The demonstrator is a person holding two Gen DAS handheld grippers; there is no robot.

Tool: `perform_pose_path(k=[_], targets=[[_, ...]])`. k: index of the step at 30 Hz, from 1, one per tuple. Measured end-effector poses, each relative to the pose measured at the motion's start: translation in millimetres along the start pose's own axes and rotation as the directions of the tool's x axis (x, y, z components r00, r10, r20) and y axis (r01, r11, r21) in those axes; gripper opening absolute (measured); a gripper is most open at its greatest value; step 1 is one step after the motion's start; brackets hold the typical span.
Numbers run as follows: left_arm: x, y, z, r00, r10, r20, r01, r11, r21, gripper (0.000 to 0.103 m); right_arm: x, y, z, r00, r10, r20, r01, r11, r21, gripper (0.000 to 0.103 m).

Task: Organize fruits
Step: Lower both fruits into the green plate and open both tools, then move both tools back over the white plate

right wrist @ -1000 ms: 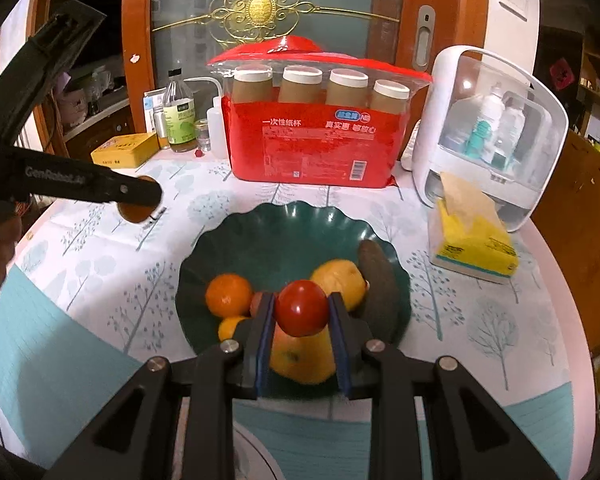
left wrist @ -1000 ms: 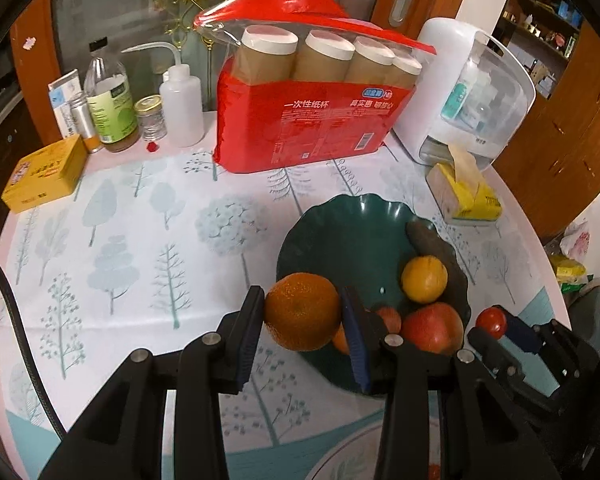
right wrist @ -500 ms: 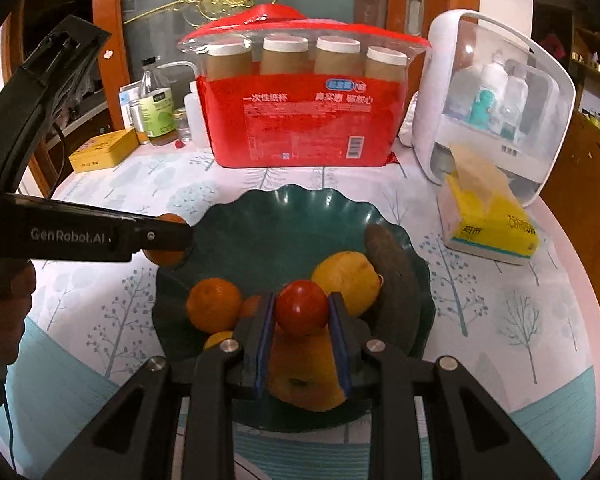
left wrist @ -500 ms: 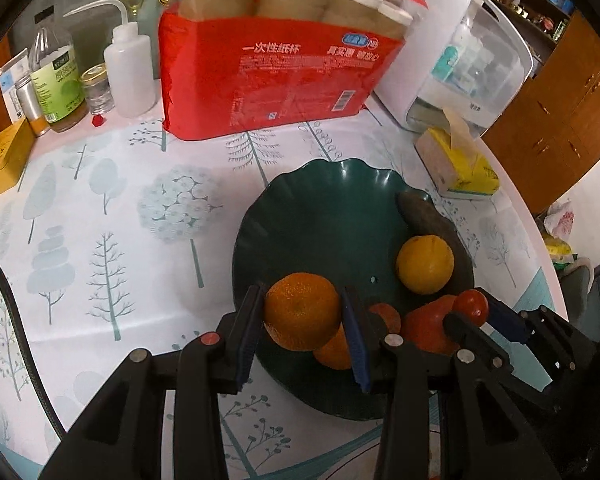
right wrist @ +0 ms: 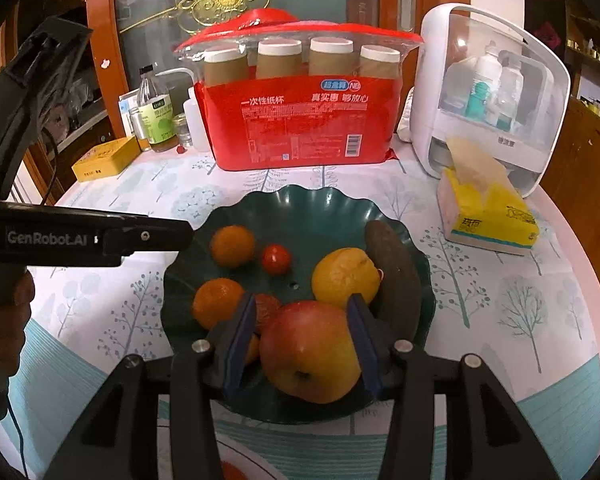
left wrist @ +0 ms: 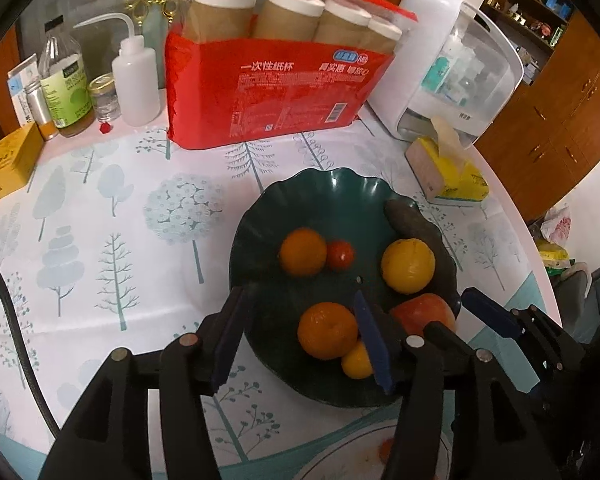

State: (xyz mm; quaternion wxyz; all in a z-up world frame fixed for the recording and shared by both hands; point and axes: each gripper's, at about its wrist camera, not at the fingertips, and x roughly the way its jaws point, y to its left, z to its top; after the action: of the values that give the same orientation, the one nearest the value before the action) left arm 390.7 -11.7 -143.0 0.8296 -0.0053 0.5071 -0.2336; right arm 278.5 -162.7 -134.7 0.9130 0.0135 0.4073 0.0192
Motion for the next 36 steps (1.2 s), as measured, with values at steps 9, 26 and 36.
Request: perform_pose_path(k=[9,26,36], targets=[[-32.4,-5.9,-24.5,1.000,0.026,-0.006,-0.026,1.000,0.002,0.057,-26.8,-5.9,-9.9,0.998,0.064,-0.016,-0.062,0.992,0.107,0.053],[-94.3,-27.7,-102.8,1.000,-0.008,-0.018,0.009,0.999,0.032,0.057,-84.8,-6.5,-71.7,0.988,0.137,-0.076,-0.103,0.935,0.340,0.058],[-113.0,-29.7,-153.1,0.996,-0.035,-0.080,0.041,0.996,0.081,0.057,-114.5,14.0,-125.4,0.982,0.134,-0.136,-0.064,0.902,0.428,0.058]])
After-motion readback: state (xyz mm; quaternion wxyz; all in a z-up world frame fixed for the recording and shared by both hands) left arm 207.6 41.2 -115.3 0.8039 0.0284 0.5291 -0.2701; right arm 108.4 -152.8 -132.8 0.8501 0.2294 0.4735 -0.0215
